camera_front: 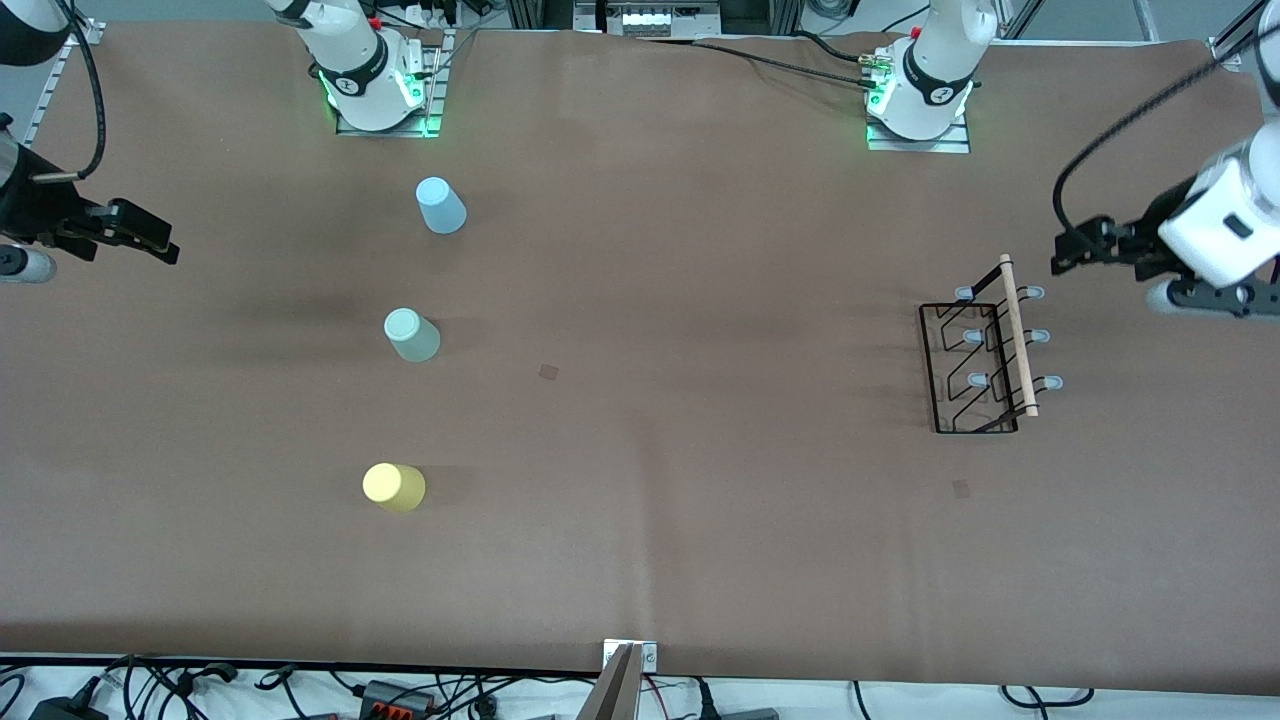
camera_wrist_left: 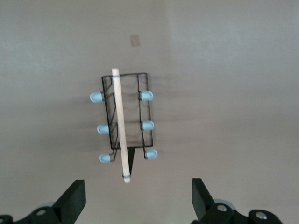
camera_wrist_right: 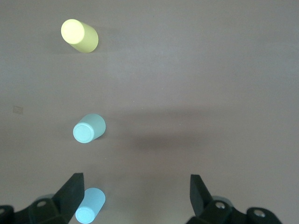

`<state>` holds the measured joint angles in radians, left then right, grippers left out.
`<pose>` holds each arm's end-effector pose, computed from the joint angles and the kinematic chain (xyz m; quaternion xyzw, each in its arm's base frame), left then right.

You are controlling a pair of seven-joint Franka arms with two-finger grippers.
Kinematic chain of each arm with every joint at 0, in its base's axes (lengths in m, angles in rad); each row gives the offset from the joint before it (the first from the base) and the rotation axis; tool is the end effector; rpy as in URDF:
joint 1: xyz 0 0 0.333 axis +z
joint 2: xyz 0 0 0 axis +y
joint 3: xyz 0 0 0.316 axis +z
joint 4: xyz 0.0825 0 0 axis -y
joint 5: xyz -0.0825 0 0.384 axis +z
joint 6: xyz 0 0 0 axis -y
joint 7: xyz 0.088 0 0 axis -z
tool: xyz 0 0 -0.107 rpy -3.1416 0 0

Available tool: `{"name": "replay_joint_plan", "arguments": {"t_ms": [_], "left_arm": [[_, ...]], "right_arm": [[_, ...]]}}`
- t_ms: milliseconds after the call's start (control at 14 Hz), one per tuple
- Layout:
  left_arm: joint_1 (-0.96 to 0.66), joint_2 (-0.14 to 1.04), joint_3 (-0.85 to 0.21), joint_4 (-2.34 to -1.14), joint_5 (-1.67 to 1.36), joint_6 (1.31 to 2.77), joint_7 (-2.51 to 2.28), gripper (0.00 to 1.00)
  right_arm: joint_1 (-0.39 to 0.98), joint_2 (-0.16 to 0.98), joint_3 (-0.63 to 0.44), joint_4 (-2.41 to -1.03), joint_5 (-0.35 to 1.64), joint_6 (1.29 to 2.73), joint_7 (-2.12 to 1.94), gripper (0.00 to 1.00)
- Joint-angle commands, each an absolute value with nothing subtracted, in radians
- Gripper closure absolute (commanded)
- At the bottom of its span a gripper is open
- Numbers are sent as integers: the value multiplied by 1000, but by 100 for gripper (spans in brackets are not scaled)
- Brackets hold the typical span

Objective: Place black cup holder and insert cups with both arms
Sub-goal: 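Move the right gripper toward the teal cup while the left gripper reaches the rack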

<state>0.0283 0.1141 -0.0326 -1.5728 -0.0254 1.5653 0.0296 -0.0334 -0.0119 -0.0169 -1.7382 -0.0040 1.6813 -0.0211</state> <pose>0.5833 -0.0043 0.5582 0.9979 -0.0162 -0.0605 0.0153 0.5533 -0.0283 0.5611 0.9996 -0.0143 -0.0226 0.0011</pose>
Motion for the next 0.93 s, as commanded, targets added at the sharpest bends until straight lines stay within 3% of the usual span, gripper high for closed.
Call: {"name": "replay_joint_plan", "arguments": {"t_ms": [0, 143, 286, 714, 857], "left_arm": [[66, 192, -31, -1566, -9, 1614, 67, 0], [69, 247, -29, -1594, -3, 1691, 69, 0], [69, 244, -29, -1698, -2, 1816, 69, 0], [68, 129, -40, -2012, 21, 2020, 69, 1], [67, 110, -41, -2063, 21, 2051, 69, 11]], "right_arm": [[-32, 41, -11, -1735, -12, 1698, -55, 0], [-38, 60, -11, -1735, -6, 1706, -60, 0], [-22, 92, -9, -1729, -8, 1709, -55, 0], [142, 170, -9, -1741, -28, 1732, 7, 0], [207, 172, -9, -1796, -29, 1790, 81, 0]]}}
